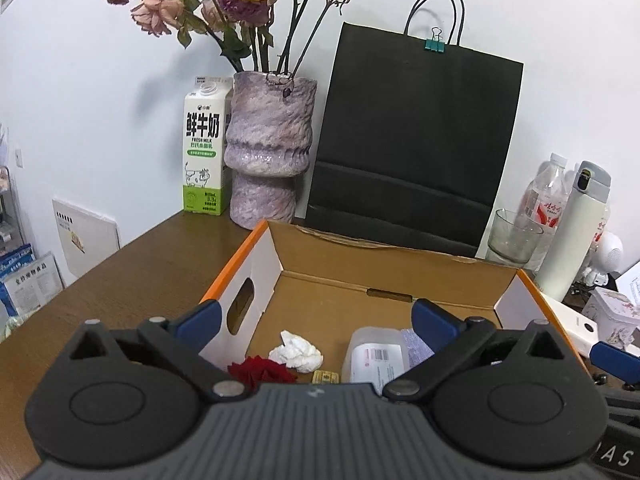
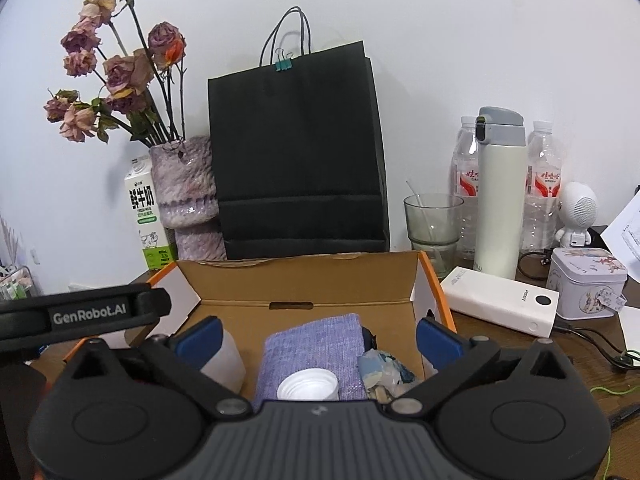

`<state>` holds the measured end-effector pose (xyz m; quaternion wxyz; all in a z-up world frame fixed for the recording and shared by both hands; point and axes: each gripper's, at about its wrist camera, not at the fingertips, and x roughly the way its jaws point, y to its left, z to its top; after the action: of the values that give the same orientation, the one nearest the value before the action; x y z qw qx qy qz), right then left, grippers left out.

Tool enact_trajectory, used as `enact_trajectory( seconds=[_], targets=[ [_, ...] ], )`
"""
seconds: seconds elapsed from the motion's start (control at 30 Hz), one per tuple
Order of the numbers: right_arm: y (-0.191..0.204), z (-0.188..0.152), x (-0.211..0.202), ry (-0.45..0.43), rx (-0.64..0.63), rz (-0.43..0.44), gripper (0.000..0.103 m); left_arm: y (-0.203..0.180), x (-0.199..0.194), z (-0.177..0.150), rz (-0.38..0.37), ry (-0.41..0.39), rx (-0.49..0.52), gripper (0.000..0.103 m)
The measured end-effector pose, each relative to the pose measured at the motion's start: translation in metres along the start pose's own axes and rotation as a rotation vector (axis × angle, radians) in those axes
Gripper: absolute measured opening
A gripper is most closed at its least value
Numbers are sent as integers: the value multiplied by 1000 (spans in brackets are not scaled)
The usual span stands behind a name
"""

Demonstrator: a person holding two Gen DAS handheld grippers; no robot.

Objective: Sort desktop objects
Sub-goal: 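Carry the tissue and wrapped snack into the box and release both, then grasp the yellow-and-white plush toy with the left gripper while the right grasps the plug adapter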

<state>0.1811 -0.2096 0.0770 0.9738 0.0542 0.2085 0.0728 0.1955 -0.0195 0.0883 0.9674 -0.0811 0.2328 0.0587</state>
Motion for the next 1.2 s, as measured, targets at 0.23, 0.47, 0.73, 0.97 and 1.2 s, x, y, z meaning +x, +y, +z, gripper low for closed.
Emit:
enact_trajectory(
  seconds=[0.23, 0.47, 0.73, 0.97, 1.2],
  targets=[
    [1, -2, -30, -10, -14, -6, 103, 9, -28, -4, -14, -14, -12, 103],
    [-3, -25, -66, 17, -84, -52, 103, 36, -58, -27, 5, 10, -19, 103],
    [-37, -58, -93, 79, -46, -103, 103, 56, -89, -62, -27, 49, -32, 103],
    [-44, -81, -94, 127, -75, -125, 103, 37, -104, -78, -68, 71, -11, 100],
    [-49, -87, -86, 140, -76, -130, 103, 24, -76, -93, -87, 210, -89, 73]
  ],
)
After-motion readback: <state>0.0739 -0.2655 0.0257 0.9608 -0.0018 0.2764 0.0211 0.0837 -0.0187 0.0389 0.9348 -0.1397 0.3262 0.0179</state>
